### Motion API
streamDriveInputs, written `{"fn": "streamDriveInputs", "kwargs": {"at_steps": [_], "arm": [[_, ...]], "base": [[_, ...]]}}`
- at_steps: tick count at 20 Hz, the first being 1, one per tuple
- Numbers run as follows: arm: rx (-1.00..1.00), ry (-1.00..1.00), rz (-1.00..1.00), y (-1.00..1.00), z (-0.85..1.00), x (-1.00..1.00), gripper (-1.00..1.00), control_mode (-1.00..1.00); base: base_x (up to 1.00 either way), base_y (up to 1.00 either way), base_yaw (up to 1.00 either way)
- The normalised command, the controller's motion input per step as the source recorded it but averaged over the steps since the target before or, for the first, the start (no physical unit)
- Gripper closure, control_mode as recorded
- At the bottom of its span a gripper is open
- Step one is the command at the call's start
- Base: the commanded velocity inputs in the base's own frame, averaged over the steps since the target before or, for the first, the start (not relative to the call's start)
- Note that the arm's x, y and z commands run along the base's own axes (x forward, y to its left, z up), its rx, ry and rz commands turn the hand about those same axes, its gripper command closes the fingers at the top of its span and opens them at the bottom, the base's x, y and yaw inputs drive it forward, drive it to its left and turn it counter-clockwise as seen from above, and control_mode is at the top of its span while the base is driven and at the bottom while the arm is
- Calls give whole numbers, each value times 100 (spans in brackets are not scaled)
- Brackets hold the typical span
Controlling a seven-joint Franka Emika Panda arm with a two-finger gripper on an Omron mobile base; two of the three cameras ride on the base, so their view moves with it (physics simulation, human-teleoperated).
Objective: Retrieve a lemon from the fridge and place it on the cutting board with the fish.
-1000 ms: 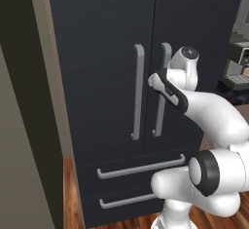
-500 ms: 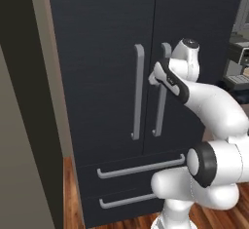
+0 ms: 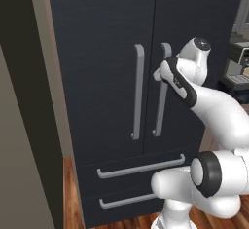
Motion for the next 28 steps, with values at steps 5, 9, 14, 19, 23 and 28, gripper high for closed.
{"fn": "streamDriveInputs", "kwargs": {"at_steps": [5, 9, 14, 19, 23, 28], "arm": [[0, -17, 0, 3, 0, 1, -100, -100], [0, 0, 0, 0, 0, 16, -100, -100], [0, -2, 0, 0, -1, 25, -100, -100], [2, -5, 0, 0, -4, 25, -100, -100], [4, -6, 0, 0, -9, 32, -100, -100], [2, -3, 0, 0, -3, 27, 100, -100]], "base": [[0, 0, 0], [0, 0, 0], [0, 0, 0], [0, 0, 0], [0, 0, 0], [0, 0, 0]]}}
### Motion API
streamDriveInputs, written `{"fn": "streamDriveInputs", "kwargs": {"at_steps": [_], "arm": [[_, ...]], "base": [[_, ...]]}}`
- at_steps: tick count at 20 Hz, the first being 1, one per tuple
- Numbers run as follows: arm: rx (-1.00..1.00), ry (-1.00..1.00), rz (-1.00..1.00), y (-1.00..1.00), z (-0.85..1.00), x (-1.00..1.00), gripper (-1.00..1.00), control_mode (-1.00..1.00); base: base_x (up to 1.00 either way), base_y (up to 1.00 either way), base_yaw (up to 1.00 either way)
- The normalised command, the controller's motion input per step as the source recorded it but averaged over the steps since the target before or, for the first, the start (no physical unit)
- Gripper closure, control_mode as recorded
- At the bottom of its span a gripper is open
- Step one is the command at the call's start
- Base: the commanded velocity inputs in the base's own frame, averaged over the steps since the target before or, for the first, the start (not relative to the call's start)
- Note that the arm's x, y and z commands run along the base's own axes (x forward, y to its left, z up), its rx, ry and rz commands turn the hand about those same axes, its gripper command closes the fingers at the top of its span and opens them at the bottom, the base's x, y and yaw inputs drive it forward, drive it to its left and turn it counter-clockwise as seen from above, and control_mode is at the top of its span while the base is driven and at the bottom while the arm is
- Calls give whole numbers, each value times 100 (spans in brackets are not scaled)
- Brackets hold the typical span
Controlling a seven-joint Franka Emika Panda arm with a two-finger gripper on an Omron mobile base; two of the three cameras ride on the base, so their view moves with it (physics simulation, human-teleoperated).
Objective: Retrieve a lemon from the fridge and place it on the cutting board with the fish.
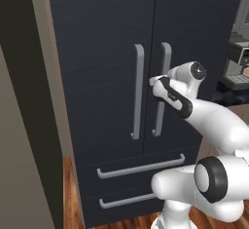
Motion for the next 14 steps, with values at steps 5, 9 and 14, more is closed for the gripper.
{"fn": "streamDriveInputs", "kwargs": {"at_steps": [5, 9, 14], "arm": [[0, 3, 0, -1, 0, 3, 100, -100], [0, 1, 0, -37, 4, -65, 100, -100], [0, 0, 0, -83, 4, -100, 100, -100]], "base": [[0, 0, 0], [0, 0, 0], [0, 0, 0]]}}
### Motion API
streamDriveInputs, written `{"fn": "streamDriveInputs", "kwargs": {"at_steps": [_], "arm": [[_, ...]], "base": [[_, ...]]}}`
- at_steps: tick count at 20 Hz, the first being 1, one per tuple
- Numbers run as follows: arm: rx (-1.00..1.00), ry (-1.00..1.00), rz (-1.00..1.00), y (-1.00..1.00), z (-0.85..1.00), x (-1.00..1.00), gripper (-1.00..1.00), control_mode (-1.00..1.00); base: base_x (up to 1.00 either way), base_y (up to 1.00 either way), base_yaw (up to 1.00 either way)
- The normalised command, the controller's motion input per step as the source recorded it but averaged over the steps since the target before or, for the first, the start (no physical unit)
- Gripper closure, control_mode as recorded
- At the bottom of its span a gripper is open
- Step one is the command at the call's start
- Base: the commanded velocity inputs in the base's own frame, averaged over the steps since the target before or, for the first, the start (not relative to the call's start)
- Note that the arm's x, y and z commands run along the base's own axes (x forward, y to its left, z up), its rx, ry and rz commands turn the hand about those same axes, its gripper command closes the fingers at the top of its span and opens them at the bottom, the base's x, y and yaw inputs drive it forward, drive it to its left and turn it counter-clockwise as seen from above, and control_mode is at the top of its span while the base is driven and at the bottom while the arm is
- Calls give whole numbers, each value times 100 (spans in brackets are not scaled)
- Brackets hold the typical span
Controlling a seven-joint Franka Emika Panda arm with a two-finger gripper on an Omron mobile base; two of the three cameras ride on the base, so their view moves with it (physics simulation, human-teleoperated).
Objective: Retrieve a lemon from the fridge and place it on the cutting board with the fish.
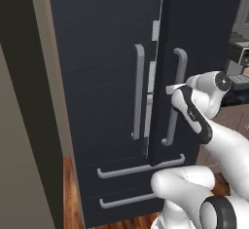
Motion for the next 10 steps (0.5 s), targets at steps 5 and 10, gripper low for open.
{"fn": "streamDriveInputs", "kwargs": {"at_steps": [5, 10], "arm": [[4, 3, 0, -100, 16, -100, 100, -100], [9, 8, 0, -100, 19, -100, 100, -100]], "base": [[0, 0, 0], [0, 0, 0]]}}
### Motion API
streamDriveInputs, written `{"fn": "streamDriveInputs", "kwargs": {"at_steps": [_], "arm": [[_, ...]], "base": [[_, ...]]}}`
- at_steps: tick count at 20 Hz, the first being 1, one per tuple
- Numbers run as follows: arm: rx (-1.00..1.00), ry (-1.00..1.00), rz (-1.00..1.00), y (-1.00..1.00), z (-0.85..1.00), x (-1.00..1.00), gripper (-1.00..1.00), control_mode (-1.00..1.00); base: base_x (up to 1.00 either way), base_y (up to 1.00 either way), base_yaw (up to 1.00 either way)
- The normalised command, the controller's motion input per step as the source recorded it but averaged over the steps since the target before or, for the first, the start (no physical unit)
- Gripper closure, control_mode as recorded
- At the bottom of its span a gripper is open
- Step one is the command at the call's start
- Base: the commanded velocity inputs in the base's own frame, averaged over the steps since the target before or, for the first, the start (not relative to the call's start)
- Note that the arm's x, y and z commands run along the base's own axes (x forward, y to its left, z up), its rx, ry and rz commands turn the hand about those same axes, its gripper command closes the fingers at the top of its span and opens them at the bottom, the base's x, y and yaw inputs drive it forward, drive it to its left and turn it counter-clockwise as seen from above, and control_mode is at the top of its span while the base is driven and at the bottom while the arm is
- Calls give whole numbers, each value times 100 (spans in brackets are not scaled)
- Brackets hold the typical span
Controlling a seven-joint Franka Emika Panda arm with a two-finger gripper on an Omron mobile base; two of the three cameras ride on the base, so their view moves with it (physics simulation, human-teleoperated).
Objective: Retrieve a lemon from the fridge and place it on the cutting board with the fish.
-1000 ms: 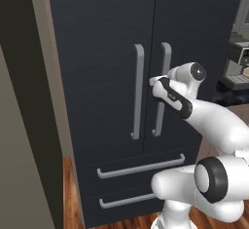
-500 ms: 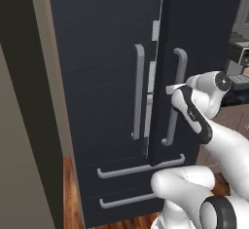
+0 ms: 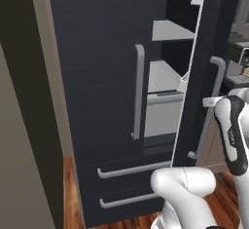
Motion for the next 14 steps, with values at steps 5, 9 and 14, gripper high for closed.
{"fn": "streamDriveInputs", "kwargs": {"at_steps": [5, 9, 14], "arm": [[11, 6, 0, -73, 2, -71, 100, -100], [0, 0, 0, -6, 2, -36, -100, -100], [-4, 0, 0, 0, 31, -33, -100, -100]], "base": [[0, 0, 0], [0, 0, 0], [0, 0, 0]]}}
